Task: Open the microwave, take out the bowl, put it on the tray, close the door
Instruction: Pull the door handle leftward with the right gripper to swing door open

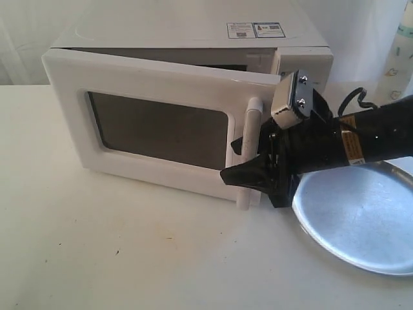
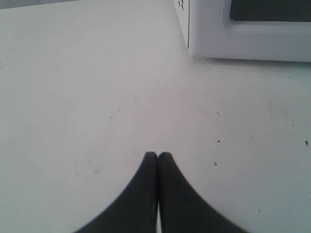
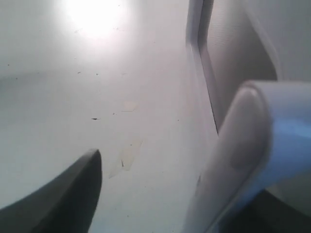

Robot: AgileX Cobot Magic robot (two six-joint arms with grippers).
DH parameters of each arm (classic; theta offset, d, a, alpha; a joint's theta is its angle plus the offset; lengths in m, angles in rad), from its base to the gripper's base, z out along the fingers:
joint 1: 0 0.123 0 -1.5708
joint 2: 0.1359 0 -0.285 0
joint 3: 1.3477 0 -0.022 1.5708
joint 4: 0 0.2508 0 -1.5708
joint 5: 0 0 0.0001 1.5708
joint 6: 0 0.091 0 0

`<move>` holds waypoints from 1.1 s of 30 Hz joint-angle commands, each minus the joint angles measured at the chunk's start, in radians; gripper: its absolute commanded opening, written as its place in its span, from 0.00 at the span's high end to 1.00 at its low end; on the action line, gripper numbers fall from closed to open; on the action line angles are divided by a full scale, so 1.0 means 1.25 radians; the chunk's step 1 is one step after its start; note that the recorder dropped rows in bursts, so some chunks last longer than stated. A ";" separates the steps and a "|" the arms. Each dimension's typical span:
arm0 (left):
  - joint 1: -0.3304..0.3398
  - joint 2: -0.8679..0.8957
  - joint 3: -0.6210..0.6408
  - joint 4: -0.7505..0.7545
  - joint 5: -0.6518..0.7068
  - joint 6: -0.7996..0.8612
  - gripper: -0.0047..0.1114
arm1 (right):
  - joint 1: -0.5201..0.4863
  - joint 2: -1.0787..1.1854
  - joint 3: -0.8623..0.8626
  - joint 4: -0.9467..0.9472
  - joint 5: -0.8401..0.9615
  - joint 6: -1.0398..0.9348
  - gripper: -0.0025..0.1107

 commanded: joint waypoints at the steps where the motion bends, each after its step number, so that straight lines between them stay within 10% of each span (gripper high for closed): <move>1: -0.002 -0.002 -0.002 -0.006 0.002 0.000 0.96 | 0.006 -0.057 0.026 -0.040 -0.201 0.131 0.50; 24: -0.002 -0.002 -0.002 -0.006 0.002 0.000 0.96 | 0.087 -0.237 0.120 -0.040 -0.201 0.493 0.64; 33: -0.002 -0.002 -0.002 -0.006 0.002 0.000 0.96 | 0.164 -0.348 0.119 0.013 -0.201 0.225 0.64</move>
